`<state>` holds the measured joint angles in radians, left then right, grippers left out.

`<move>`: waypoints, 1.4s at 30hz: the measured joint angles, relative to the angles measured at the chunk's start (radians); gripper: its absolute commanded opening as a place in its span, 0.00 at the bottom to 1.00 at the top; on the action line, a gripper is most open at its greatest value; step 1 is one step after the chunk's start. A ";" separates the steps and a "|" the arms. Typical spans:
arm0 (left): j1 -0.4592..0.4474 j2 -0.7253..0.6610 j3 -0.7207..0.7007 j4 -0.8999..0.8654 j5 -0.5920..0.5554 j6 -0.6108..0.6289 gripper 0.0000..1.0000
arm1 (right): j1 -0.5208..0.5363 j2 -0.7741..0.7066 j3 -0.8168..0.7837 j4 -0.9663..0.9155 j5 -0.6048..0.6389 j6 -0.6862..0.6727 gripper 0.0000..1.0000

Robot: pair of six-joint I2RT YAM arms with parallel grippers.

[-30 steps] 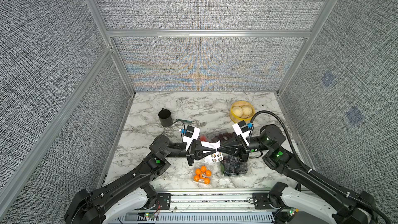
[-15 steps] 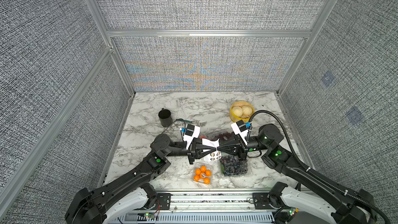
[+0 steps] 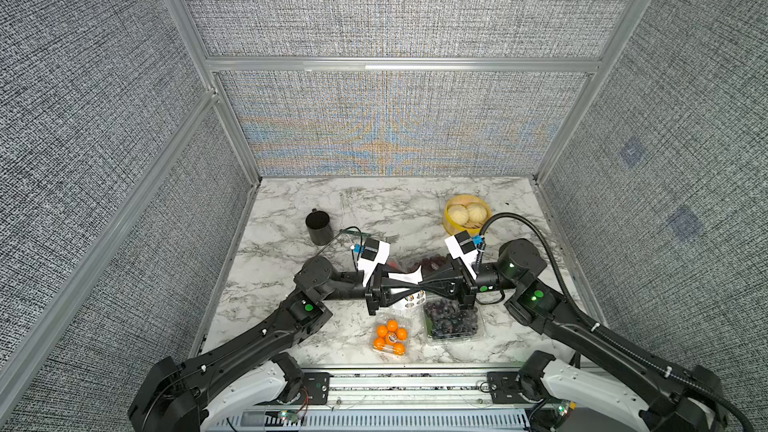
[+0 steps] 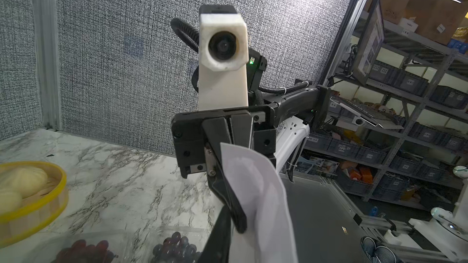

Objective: Label fruit boxes
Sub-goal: Adjust the label sticker.

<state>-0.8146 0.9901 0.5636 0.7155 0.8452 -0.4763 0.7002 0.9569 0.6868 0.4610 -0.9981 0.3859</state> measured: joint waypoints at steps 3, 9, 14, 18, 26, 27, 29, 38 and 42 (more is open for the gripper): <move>0.000 -0.001 0.000 -0.001 -0.004 -0.003 0.17 | 0.000 -0.002 0.000 -0.003 0.002 -0.001 0.00; -0.003 -0.021 0.000 -0.014 -0.004 0.000 0.12 | 0.002 -0.037 -0.003 -0.033 0.037 -0.023 0.00; -0.002 -0.014 0.003 -0.022 -0.005 0.000 0.12 | 0.000 -0.026 -0.005 -0.028 0.030 -0.022 0.00; 0.004 -0.003 0.003 -0.012 0.010 -0.003 0.00 | -0.003 -0.013 -0.005 -0.015 0.021 -0.017 0.00; -0.002 -0.019 0.002 -0.011 0.013 -0.011 0.00 | -0.003 -0.034 -0.008 -0.018 0.018 -0.014 0.18; -0.002 -0.023 0.000 -0.014 0.011 -0.011 0.00 | -0.004 -0.037 -0.009 -0.021 0.019 -0.014 0.24; -0.001 -0.034 -0.007 -0.027 -0.010 -0.011 0.00 | -0.010 -0.044 -0.014 -0.021 -0.030 -0.010 0.31; 0.002 -0.061 -0.017 -0.029 -0.008 -0.018 0.00 | -0.024 -0.048 -0.045 -0.016 -0.019 -0.012 0.35; 0.001 -0.059 -0.018 -0.028 -0.009 -0.022 0.00 | -0.024 -0.023 -0.047 -0.015 -0.022 -0.002 0.35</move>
<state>-0.8139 0.9310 0.5453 0.6872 0.8364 -0.4980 0.6765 0.9340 0.6399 0.4458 -1.0203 0.3840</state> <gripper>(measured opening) 0.062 0.348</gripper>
